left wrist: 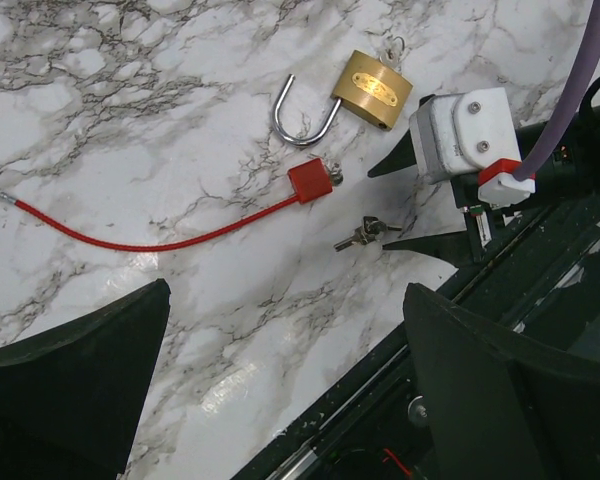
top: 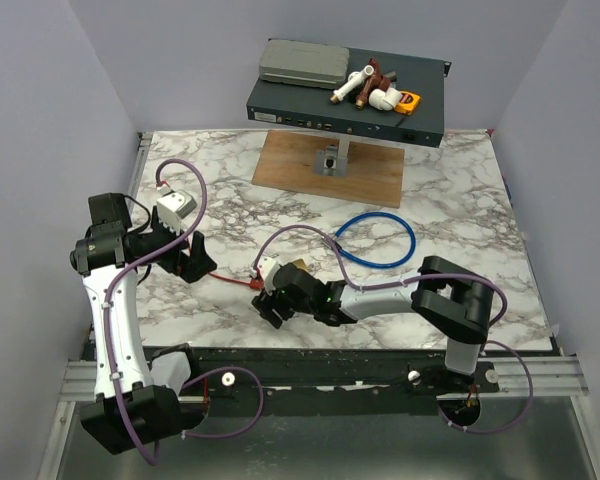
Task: Unlock with the key
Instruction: Pick up the key from the center of the board.
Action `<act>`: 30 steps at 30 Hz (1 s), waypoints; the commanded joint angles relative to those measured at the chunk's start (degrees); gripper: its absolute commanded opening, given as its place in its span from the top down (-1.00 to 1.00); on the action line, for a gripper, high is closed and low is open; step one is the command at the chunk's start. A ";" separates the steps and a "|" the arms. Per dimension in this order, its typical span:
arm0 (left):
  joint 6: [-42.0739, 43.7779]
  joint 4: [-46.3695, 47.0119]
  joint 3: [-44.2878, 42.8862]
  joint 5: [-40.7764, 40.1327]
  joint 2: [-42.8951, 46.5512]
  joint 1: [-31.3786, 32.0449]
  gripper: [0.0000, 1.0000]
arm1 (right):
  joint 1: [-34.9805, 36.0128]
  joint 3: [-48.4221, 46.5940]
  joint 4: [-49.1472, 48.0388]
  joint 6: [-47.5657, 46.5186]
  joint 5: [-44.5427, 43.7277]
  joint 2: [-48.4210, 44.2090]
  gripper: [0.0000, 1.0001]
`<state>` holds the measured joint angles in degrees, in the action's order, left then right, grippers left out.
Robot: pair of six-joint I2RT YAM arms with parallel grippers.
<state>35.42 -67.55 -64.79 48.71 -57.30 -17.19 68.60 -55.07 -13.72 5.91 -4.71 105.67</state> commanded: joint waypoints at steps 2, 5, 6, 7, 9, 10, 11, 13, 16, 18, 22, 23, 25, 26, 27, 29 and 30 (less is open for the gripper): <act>1.47 -2.50 0.29 1.51 1.03 -0.42 -0.97 | 0.81 -0.22 -3.98 -0.58 -0.86 2.27 -0.38; 1.73 -2.93 -0.11 0.53 1.59 -0.42 -0.97 | 1.22 -0.55 -4.08 -0.85 -0.44 3.28 -0.25; 1.84 -3.21 -0.15 0.19 1.73 -0.42 -0.97 | 1.55 -0.72 -3.83 -0.98 -0.61 3.52 -0.21; 1.92 -3.36 -0.38 -0.03 1.98 -0.39 -0.97 | 1.84 -0.82 -3.51 -1.15 -0.71 3.86 -0.18; 2.18 -3.71 -0.66 -0.28 2.42 -0.39 -0.97 | 2.45 -0.79 -3.02 -1.20 -1.23 4.26 -0.11; 2.22 -3.88 -0.76 -0.41 2.66 -0.38 -0.97 | 2.63 -0.68 -2.83 -1.27 -1.47 4.45 -0.06; 2.43 -3.90 -0.89 -0.37 2.84 -0.36 -0.97 | 2.84 -0.58 -2.58 -1.19 -1.67 4.54 0.00; 2.67 -4.33 -1.24 -0.28 2.95 -0.32 -0.97 | 2.85 -0.32 -2.50 -0.66 -1.61 4.77 0.14; 3.91 -6.09 -1.89 0.89 2.64 -0.22 -0.97 | 2.93 -0.37 -2.05 0.17 -2.11 4.98 0.48; 4.29 -6.41 -1.63 0.94 2.88 -0.05 -0.97 | 2.94 -0.50 -1.42 0.87 -2.53 4.76 0.71; 5.00 -6.43 -1.04 0.14 3.50 1.26 -0.97 | 2.93 0.17 -1.59 1.80 -2.93 2.69 0.98; 5.25 -6.59 -0.88 0.02 3.48 1.84 -0.98 | 2.92 0.37 -1.63 1.90 -2.79 1.73 0.99; 5.75 -6.64 -0.70 -0.02 3.51 2.91 -0.98 | 2.92 0.83 -1.84 2.10 -2.46 0.14 0.99; 5.95 -6.81 -0.64 -0.21 3.35 3.64 -0.97 | 2.92 0.99 -1.76 2.31 -2.45 -0.62 0.99; 6.06 -6.93 -0.55 -0.41 3.10 4.36 -0.97 | 2.93 1.25 -1.75 2.74 -2.46 -1.61 0.99; 6.66 -7.40 -0.38 -0.48 2.50 5.81 -0.97 | 2.93 1.79 -1.69 3.10 -1.79 -3.65 0.99; 7.42 -7.95 -0.17 -0.02 2.18 6.61 -0.97 | 2.94 2.09 -1.61 3.64 -1.55 -4.98 0.99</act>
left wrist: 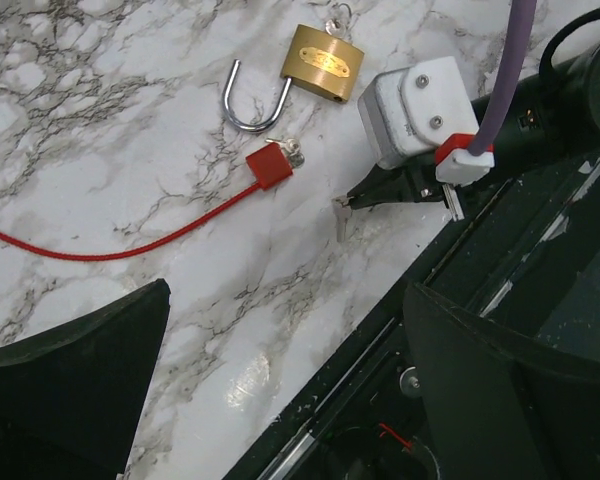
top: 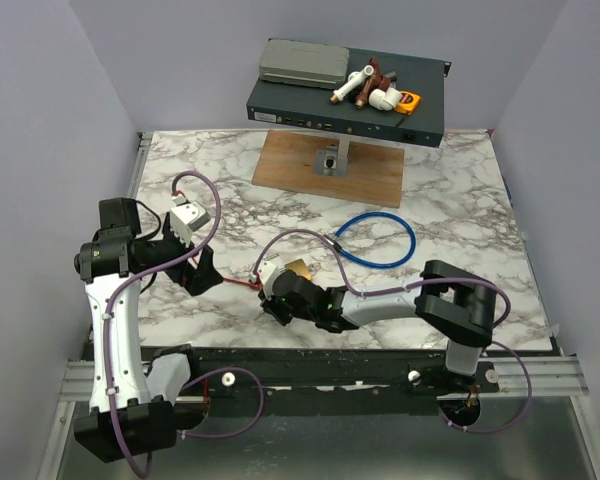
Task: Unlock with the key
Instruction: Pick up the key from the center of the board.
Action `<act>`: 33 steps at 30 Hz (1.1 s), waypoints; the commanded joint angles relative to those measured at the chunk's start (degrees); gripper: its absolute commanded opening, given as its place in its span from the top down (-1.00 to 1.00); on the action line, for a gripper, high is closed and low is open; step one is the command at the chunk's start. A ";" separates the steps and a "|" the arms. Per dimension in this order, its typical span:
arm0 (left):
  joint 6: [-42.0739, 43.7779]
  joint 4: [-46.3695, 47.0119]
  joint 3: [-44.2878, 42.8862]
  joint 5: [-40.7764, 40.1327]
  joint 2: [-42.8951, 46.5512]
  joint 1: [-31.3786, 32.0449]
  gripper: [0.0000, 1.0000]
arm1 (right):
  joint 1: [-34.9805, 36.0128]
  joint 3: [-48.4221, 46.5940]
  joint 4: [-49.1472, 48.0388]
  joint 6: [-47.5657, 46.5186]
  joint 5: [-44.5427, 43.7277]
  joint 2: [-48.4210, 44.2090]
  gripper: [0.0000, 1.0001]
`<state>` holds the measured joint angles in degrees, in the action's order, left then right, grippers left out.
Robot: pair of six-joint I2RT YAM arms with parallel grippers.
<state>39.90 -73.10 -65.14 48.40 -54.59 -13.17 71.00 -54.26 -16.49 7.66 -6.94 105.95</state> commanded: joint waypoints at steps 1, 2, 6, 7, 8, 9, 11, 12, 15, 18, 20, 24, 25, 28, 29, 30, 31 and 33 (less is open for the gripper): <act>3.57 -2.78 0.55 0.43 -0.71 3.57 -0.97 | 0.51 1.55 1.35 2.43 0.62 -6.28 0.99; 3.94 -2.90 0.95 0.20 -0.90 4.53 -0.97 | 0.53 1.72 1.50 2.74 0.63 -7.55 0.99; 4.05 -1.96 2.96 -0.83 -1.32 9.04 -0.97 | 0.49 1.95 3.34 4.24 0.25 -11.73 0.99; 3.73 -0.95 3.61 -0.81 -1.10 9.72 -0.97 | 0.47 2.00 3.83 4.66 -0.09 -12.71 0.99; 3.34 -0.10 4.15 -0.53 -0.90 10.43 -0.97 | 0.50 2.10 4.34 5.02 -0.38 -14.06 0.99; 2.66 0.98 4.70 0.02 -0.70 10.89 -0.97 | 0.46 2.26 4.69 5.18 -0.88 -15.07 0.99; 1.78 2.51 5.52 2.64 -0.59 11.06 -0.97 | 0.50 2.40 5.60 5.46 -1.94 -17.73 0.99; 1.68 2.68 5.77 4.30 -0.74 11.06 -0.97 | 0.47 2.28 6.06 5.51 -2.26 -19.09 0.99; 2.09 2.15 6.00 7.95 -1.85 11.06 -0.97 | 0.52 1.47 8.53 5.69 -3.42 -22.62 0.99; 4.57 -1.09 5.38 11.21 -4.26 11.31 -0.97 | 0.53 0.14 10.66 5.83 -4.28 -25.29 0.99; 6.25 -3.80 4.81 14.07 -5.98 11.96 -0.97 | 0.51 -0.88 11.85 5.93 -4.70 -26.74 0.99; 11.80 -9.07 4.07 19.58 -7.73 14.79 -0.97 | 0.52 -2.80 13.30 6.09 -5.10 -28.01 0.99; 9.96 -7.23 4.34 19.63 -7.50 15.57 -0.97 | 0.53 -3.42 13.53 6.13 -5.12 -28.07 0.99; 2.51 0.45 5.95 19.44 -5.35 16.90 -0.97 | 0.53 -4.71 13.68 6.09 -4.99 -27.94 0.99; 0.05 3.07 6.67 19.32 -4.68 17.41 -0.97 | 0.53 -5.03 13.68 6.14 -5.01 -27.90 0.99; -1.72 4.75 7.18 19.00 -3.97 18.22 -0.97 | 0.51 -5.22 13.49 6.18 -5.01 -27.93 0.99; -3.20 6.72 7.82 18.48 -3.35 19.09 -0.97 | 0.47 -5.38 13.33 6.19 -5.04 -27.93 0.99; -7.17 11.13 9.30 16.18 -2.12 20.53 -0.95 | 0.54 -5.83 13.20 6.39 -4.97 -27.90 0.99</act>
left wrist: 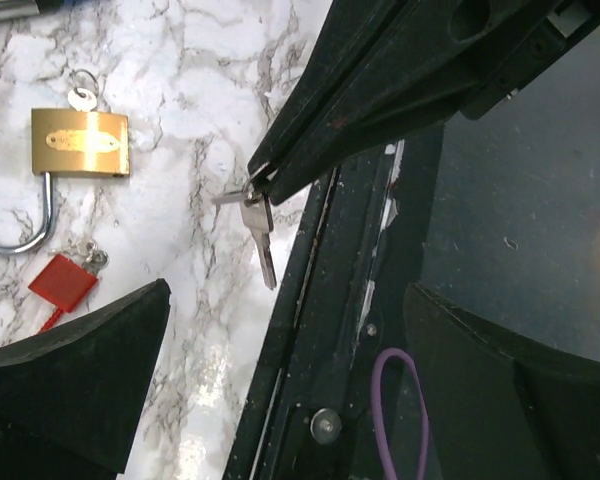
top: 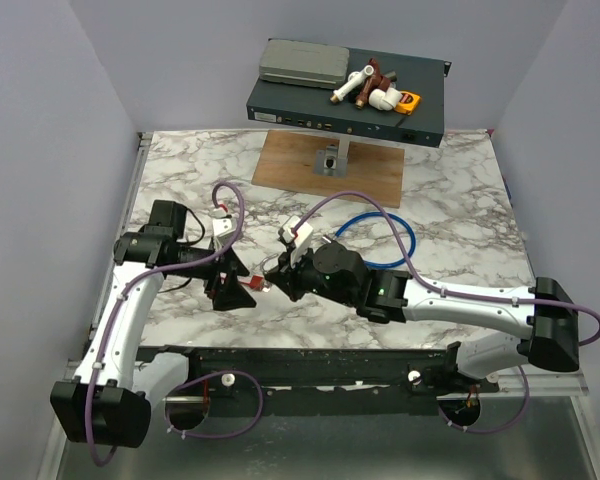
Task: Unlock with the key
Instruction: Pick up the key from the center of the board.
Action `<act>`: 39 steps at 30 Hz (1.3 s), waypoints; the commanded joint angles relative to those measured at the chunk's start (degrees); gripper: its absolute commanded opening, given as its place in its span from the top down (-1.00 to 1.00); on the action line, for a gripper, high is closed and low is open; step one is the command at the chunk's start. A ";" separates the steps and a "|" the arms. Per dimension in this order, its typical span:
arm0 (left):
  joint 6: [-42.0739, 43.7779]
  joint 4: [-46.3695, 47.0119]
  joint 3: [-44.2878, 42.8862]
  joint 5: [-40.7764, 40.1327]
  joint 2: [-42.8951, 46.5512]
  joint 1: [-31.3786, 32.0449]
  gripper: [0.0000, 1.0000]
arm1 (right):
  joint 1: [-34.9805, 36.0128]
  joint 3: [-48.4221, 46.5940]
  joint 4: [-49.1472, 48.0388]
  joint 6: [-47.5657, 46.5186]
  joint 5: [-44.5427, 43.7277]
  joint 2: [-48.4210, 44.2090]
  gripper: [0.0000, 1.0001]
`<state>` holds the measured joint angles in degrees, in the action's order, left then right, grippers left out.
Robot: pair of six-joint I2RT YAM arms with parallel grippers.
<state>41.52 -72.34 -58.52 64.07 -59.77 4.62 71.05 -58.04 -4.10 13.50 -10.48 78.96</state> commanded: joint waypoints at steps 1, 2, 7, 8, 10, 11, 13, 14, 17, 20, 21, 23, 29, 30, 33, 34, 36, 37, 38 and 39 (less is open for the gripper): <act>-10.84 13.15 3.37 -1.10 3.75 3.29 -0.90 | 0.47 -2.34 0.78 0.61 -1.27 -0.83 0.99; -12.57 15.39 4.19 -3.11 4.35 3.92 -0.83 | 0.42 -2.42 0.83 0.65 -1.21 -0.76 0.99; -15.22 19.26 5.48 -9.15 4.95 7.17 -0.55 | 0.46 -2.82 0.63 0.98 -0.86 -0.65 0.99; -15.40 19.65 5.67 -10.01 5.00 7.75 -0.49 | 0.42 -2.87 0.58 1.00 -0.81 -0.69 0.99; -15.95 20.76 5.97 -11.30 5.27 8.59 -0.35 | 0.49 -2.91 0.42 1.16 -0.57 -0.80 0.99; -16.25 21.27 6.05 -11.66 5.43 8.82 -0.25 | 0.42 -2.87 0.35 1.26 -0.43 -0.87 0.99; -16.50 21.69 5.74 -11.70 5.53 9.02 -0.05 | 0.49 -2.87 0.25 1.43 -0.08 -0.91 0.99; -16.34 21.59 5.50 -11.55 5.54 9.07 0.05 | 0.45 -2.89 0.26 1.60 0.06 -0.96 0.99; -15.43 20.78 4.70 -11.60 5.37 9.24 0.38 | 0.45 -2.62 0.14 1.99 0.09 -1.25 0.99; -14.57 20.07 4.29 -11.87 5.76 9.35 0.87 | 0.49 -2.26 0.07 2.42 0.13 -1.60 0.99; -14.25 19.83 4.22 -11.87 5.95 9.40 0.97 | 0.46 -2.21 0.03 2.70 0.26 -1.69 0.99; -14.05 19.62 4.25 -12.14 6.34 9.60 1.00 | 0.49 -1.95 -0.24 3.13 0.72 -1.87 0.99; -12.26 17.88 2.46 -12.98 7.24 9.92 1.00 | 0.47 -1.01 -0.54 4.73 2.40 -2.50 0.94; -11.50 17.14 1.84 -12.62 7.19 9.97 1.00 | 0.47 -0.72 -0.68 5.03 2.69 -2.73 0.88; -8.45 13.55 -0.38 -11.62 6.57 10.44 1.00 | 0.47 -0.41 -0.54 6.12 3.73 -3.90 0.46; -6.94 11.55 -1.25 -11.36 6.26 10.57 1.00 | 0.49 -0.33 -0.52 6.23 4.15 -4.54 0.36; -3.31 6.82 -3.66 -11.07 5.11 10.82 1.00 | 0.42 -0.10 -0.32 6.28 4.63 -5.87 0.19; -1.51 4.74 -5.24 -10.99 4.24 10.85 1.00 | 0.45 -0.01 -0.13 6.01 4.55 -6.67 0.16; -0.02 1.79 -6.67 -11.05 3.45 10.92 1.00 | 0.49 -0.01 0.33 5.41 4.33 -7.69 0.15; 1.23 -0.38 -8.31 -10.92 2.73 10.93 1.00 | 0.43 -0.13 1.01 4.96 3.90 -8.51 0.13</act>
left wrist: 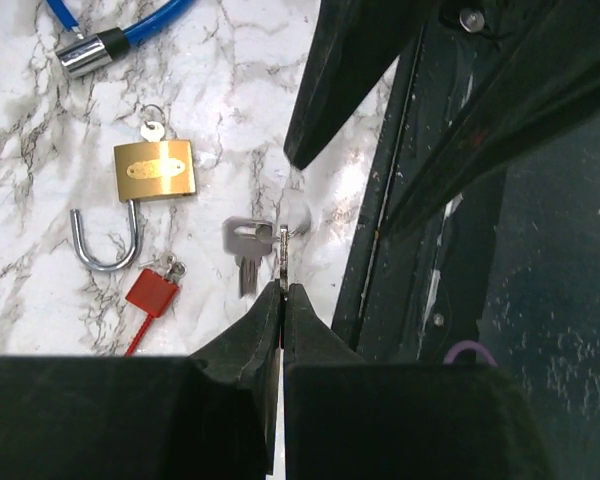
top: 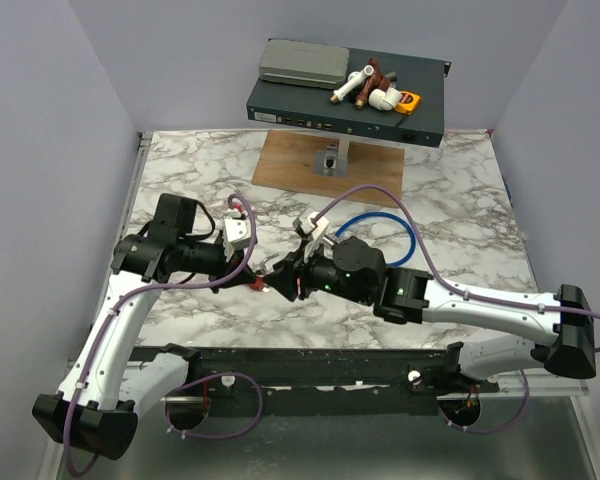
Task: Unlock with the key
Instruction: Pick up the key from the center of the board.
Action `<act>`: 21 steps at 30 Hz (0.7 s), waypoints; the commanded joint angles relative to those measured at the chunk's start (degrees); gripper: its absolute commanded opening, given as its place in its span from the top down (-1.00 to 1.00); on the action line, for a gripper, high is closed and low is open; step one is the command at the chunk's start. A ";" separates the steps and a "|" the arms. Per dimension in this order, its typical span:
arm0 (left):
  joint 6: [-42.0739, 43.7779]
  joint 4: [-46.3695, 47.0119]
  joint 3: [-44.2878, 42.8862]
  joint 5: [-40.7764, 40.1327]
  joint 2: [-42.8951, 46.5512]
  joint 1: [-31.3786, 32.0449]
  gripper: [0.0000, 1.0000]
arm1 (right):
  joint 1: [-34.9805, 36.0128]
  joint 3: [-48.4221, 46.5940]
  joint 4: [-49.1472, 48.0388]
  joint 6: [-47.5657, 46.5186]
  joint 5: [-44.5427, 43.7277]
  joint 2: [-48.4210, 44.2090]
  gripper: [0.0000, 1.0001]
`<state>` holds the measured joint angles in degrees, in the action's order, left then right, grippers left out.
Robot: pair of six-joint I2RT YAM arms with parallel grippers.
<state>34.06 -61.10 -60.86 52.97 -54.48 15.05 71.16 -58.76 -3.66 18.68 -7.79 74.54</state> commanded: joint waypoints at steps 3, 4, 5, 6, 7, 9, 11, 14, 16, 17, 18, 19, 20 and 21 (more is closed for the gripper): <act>11.95 -18.86 -10.95 0.39 -4.21 1.16 1.00 | 0.37 0.99 1.83 -3.45 0.14 -8.19 0.09; 12.45 -21.00 -12.88 0.11 -4.51 1.80 1.00 | 0.28 1.31 2.03 -4.50 -0.17 -9.75 0.07; 12.37 -22.39 -15.07 -0.41 -4.93 2.39 1.00 | 0.24 1.81 1.93 -5.80 -0.06 -11.04 0.04; 12.32 -24.40 -16.91 -0.96 -5.34 3.49 1.00 | 0.29 2.18 1.71 -6.58 0.06 -12.34 -0.04; 11.85 -25.84 -19.22 -1.77 -6.10 4.66 1.00 | 0.24 2.62 1.03 -7.41 0.33 -13.43 -0.08; 11.52 -30.17 -23.76 -2.13 -7.96 7.49 1.00 | 0.29 2.98 -0.18 -8.18 1.80 -14.96 -0.13; 8.66 -31.55 -27.15 -1.53 -9.08 9.83 1.00 | 0.30 3.66 -2.06 -8.50 4.42 -15.84 -0.12; 6.26 -31.62 -29.84 0.10 -9.38 12.67 1.00 | 0.27 5.09 -6.04 -8.06 10.22 -16.46 -0.06; 5.27 -31.57 -31.37 2.00 -9.92 12.84 1.00 | 0.29 4.99 -7.43 -7.60 12.51 -16.29 -0.05; 5.03 -31.60 -31.87 2.73 -10.02 12.89 1.00 | 0.24 4.55 -7.48 -7.32 13.89 -15.91 -0.07; 4.97 -31.58 -32.20 3.19 -10.03 12.88 1.00 | 0.27 3.85 -7.42 -7.15 14.86 -15.47 -0.10; 4.89 -31.54 -32.30 3.77 -10.11 12.96 1.00 | 0.30 3.28 -7.29 -7.00 15.85 -15.14 -0.11; 4.72 -31.55 -32.33 4.01 -10.20 12.97 1.00 | 0.30 2.78 -7.02 -6.85 16.63 -14.69 -0.11; 4.69 -31.57 -32.33 4.19 -10.42 13.05 1.00 | 0.23 2.37 -6.83 -6.75 17.38 -14.35 -0.11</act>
<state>40.25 -88.07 -92.07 53.36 -64.27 27.75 71.16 -54.59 -8.40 11.94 3.11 59.11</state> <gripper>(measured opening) 0.005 0.554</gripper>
